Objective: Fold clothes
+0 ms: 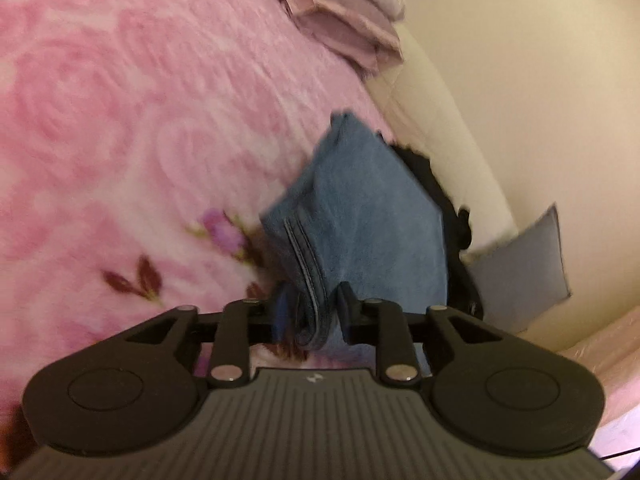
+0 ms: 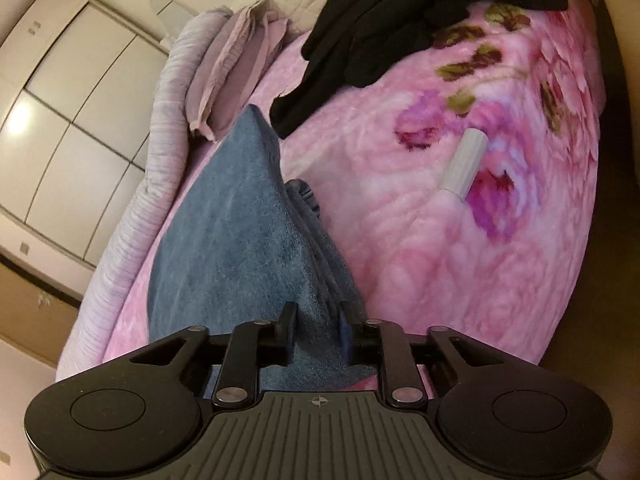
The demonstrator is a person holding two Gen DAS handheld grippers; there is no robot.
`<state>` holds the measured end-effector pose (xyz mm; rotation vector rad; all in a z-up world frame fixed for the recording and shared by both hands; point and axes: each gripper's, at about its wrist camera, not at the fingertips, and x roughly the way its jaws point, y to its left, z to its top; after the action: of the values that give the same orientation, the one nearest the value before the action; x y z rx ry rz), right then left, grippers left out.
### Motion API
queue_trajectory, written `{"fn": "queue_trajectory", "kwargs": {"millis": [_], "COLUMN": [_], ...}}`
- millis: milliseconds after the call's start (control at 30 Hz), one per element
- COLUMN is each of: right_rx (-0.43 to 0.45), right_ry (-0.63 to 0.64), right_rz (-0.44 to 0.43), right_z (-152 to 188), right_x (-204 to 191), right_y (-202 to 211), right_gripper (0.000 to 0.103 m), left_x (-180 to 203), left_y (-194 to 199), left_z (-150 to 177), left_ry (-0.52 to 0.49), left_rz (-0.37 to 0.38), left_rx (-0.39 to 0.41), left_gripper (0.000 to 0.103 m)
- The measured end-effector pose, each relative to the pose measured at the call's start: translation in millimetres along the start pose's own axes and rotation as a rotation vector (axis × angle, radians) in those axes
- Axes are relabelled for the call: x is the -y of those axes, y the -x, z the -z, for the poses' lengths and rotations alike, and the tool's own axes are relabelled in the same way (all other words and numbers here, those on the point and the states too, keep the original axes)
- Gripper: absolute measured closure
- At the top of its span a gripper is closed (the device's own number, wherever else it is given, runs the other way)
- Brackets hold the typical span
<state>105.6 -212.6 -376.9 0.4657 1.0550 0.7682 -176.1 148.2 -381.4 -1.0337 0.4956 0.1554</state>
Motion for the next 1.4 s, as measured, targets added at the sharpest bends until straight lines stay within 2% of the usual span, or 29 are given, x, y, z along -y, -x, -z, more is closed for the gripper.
{"fn": "queue_trajectory", "kwargs": {"millis": [67, 133, 267, 333, 367, 400, 467, 500, 533, 633, 700, 733, 800, 900, 1033, 1267, 1400], "right_rx": [-0.009, 0.025, 0.063, 0.056, 0.051, 0.047, 0.041, 0.04, 0.033, 0.011, 0.003, -0.005, -0.023, -0.01, 0.019, -0.042, -0.067], "right_ry": [0.02, 0.058, 0.078, 0.083, 0.085, 0.087, 0.09, 0.09, 0.085, 0.069, 0.07, 0.079, 0.095, 0.129, 0.189, 0.272, 0.288], "right_rz": [0.008, 0.01, 0.006, 0.01, 0.012, 0.014, 0.023, 0.031, 0.033, 0.031, 0.04, 0.042, 0.043, 0.028, 0.01, 0.008, 0.018], "right_z": [-6, -12, -31, -35, -38, -40, -42, -42, -42, -42, -43, -45, -49, -65, -91, -128, -134], "right_x": [-6, -15, -29, -31, -31, -32, -31, -30, -27, -20, -19, -20, -22, -31, -43, -59, -60], "right_y": [7, 13, 6, -2, -6, -10, -17, -19, -23, -30, -32, -31, -30, -29, -37, -72, -84], "right_gripper": [0.067, 0.065, 0.063, 0.063, 0.063, 0.063, 0.063, 0.069, 0.071, 0.073, 0.072, 0.072, 0.071, 0.071, 0.07, 0.071, 0.074], "left_x": [-1, -4, 0, 1, 1, 2, 2, 1, -2, -12, -15, -16, -14, 6, 23, 26, 27], "left_y": [12, 14, -7, -13, -15, -17, -20, -22, -23, -31, -32, -32, -31, -48, -81, -123, -132], "left_z": [-11, -23, -37, -39, -40, -40, -41, -42, -42, -43, -50, -54, -69, -96, -122, -141, -142], "left_ry": [-0.019, -0.016, -0.073, -0.099, -0.105, -0.112, -0.124, -0.125, -0.114, -0.09, -0.067, -0.046, 0.024, 0.007, -0.013, 0.024, 0.036], "left_rz": [0.002, 0.013, 0.034, 0.038, 0.043, 0.048, 0.057, 0.059, 0.05, -0.039, -0.071, -0.065, 0.042, 0.085, 0.094, 0.091, 0.109], "left_rx": [0.045, 0.065, 0.022, 0.009, 0.006, 0.003, -0.002, -0.001, 0.006, 0.02, 0.033, 0.039, 0.045, 0.015, -0.032, -0.1, -0.124], "left_gripper": [0.073, 0.065, 0.064, 0.07, 0.077, 0.098, 0.098, 0.098, 0.098, 0.103, 0.103, 0.103, 0.103, 0.08, 0.081, 0.081, 0.088]}}
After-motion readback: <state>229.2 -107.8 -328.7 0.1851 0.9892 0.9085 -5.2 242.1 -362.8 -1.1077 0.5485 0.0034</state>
